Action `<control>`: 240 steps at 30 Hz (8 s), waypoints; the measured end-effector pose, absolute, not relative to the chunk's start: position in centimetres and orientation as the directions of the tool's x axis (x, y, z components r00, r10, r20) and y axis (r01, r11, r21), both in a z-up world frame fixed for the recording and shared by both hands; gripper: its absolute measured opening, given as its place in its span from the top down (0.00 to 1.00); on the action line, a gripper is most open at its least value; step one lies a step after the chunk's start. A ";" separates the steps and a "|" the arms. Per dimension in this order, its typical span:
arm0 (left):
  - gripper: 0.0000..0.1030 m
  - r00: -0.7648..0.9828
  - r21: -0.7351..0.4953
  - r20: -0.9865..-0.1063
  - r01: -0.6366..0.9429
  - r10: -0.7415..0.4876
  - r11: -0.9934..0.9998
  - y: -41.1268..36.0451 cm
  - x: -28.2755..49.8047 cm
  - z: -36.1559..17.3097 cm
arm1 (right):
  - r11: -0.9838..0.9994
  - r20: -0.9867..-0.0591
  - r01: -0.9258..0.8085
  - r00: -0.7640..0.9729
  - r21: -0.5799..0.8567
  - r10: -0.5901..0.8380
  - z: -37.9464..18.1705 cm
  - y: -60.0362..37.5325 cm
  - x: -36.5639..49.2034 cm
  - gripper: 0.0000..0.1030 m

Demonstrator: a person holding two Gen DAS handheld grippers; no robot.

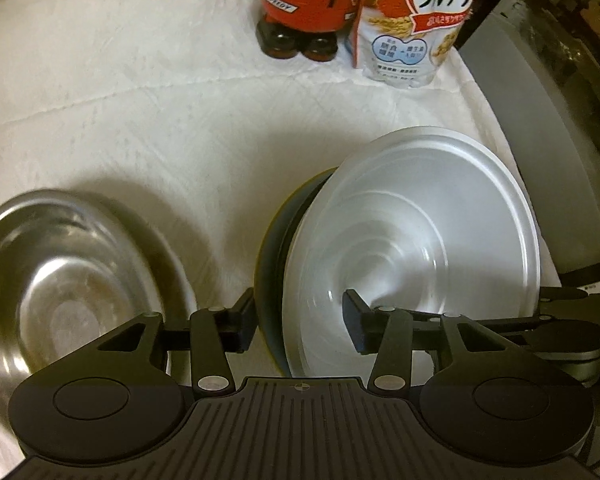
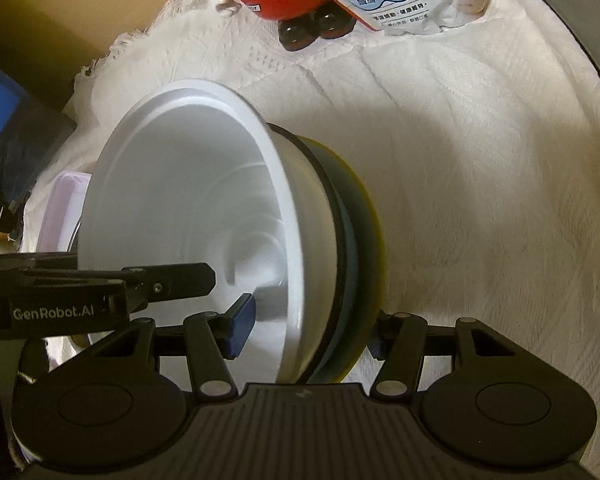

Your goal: Organize plates and bowls

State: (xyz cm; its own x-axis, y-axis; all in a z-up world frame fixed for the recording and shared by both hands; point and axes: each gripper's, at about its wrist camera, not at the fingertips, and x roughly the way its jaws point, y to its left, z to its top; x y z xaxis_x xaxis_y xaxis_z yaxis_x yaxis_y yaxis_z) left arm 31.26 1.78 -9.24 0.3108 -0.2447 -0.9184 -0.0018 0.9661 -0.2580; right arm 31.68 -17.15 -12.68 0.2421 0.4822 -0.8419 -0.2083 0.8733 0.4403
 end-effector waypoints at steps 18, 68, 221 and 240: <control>0.54 0.286 -0.294 -0.920 -0.048 -0.269 0.955 2.9 26.5 -8.9 | 0.847 -0.841 -0.232 0.158 0.478 0.517 -12.7 -16.6 29.4 0.45; 0.72 0.488 -0.202 -0.862 -0.077 -0.140 0.976 3.3 22.6 -4.7 | 0.855 -0.788 -0.413 0.390 0.312 0.476 -10.7 -17.2 27.5 0.44; 0.42 0.299 -0.254 -0.923 -0.008 -0.240 0.967 1.9 27.8 -9.5 | 0.809 -0.785 -0.215 0.202 0.548 0.585 -15.0 -17.5 29.4 0.44; 0.41 0.311 -0.268 -0.918 -0.030 -0.245 0.963 1.8 27.0 -9.4 | 0.816 -0.802 -0.235 0.180 0.528 0.570 -14.6 -17.1 29.8 0.46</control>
